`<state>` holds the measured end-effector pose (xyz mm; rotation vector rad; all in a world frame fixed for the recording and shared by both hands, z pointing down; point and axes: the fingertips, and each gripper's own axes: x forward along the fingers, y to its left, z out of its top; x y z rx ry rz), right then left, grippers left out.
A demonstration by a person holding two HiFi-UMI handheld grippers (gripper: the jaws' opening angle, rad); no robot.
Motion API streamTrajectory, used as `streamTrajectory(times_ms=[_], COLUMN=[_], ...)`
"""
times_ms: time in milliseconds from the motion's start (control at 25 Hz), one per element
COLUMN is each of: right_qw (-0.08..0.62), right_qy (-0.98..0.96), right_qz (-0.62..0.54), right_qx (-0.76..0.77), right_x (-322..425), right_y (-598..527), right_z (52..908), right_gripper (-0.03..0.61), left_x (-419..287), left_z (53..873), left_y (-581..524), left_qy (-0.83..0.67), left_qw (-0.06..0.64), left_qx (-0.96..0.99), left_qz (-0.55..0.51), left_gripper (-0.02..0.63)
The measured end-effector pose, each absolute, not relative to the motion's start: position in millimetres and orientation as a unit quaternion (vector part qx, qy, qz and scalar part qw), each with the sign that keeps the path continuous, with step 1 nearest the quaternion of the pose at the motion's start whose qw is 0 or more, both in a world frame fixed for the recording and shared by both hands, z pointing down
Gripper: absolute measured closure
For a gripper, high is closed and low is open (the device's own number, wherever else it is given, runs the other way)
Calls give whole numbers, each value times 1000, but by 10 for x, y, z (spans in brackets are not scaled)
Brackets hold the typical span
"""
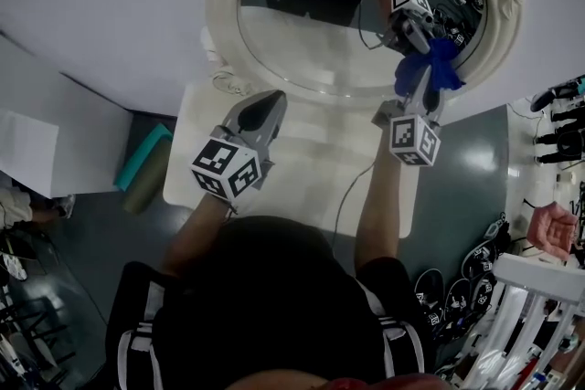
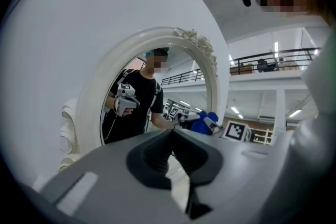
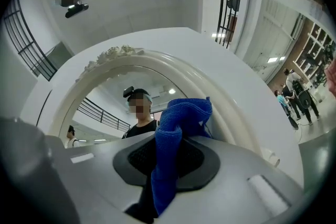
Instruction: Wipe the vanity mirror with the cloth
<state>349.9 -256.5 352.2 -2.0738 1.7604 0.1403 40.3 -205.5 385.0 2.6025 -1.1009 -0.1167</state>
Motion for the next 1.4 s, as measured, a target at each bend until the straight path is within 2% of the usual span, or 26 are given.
streamTrajectory(times_ms=[400,1400], right_qw=[207,189], right_qy=[657,774], right_qz=[75,98], right_qx=[-721,-597], right_x=[3078,684], right_y=[-2607,-3164], right_z=[3292,3312], right_gripper=[511,511], left_x=[177,-745], left_z=[3789,3718], left_y=[-1911,-1883], left_qy=[-405,-450], left_qw=[154,158], left_qx=[900,877], left_qz=[-49,-63], left_gripper=[603,603])
